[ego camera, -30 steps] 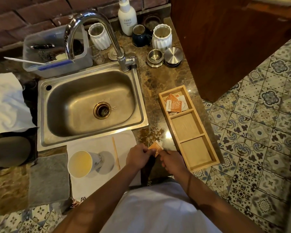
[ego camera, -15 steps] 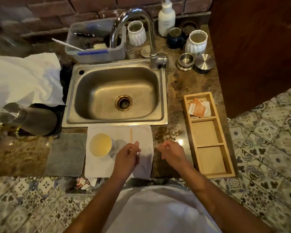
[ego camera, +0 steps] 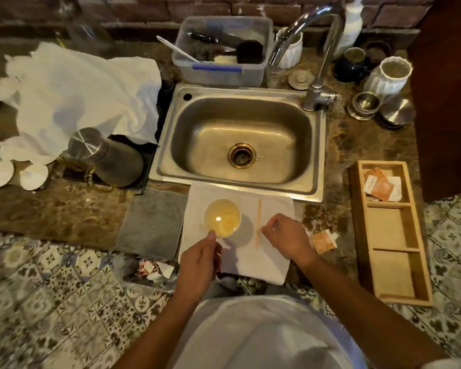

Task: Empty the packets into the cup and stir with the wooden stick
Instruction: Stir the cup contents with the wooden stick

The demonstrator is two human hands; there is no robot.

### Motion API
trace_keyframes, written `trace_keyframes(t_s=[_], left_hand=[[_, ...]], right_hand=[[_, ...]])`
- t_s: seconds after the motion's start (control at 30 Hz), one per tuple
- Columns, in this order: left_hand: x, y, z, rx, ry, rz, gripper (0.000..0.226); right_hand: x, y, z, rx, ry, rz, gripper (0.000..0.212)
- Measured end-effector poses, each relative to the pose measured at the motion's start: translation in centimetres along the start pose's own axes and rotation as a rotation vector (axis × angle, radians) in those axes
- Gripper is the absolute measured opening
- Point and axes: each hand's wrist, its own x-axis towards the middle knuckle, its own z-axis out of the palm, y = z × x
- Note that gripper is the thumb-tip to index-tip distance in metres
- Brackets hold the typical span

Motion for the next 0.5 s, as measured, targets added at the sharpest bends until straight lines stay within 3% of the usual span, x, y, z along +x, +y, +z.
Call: trace_keyframes(t_s=[0.5], left_hand=[[7.4, -0.2, -4.3, 0.217, -0.086, 0.160, 0.039]], right_hand=[[-1.0, -4.7, 3.1, -0.134, 0.068, 0.187, 0.030]])
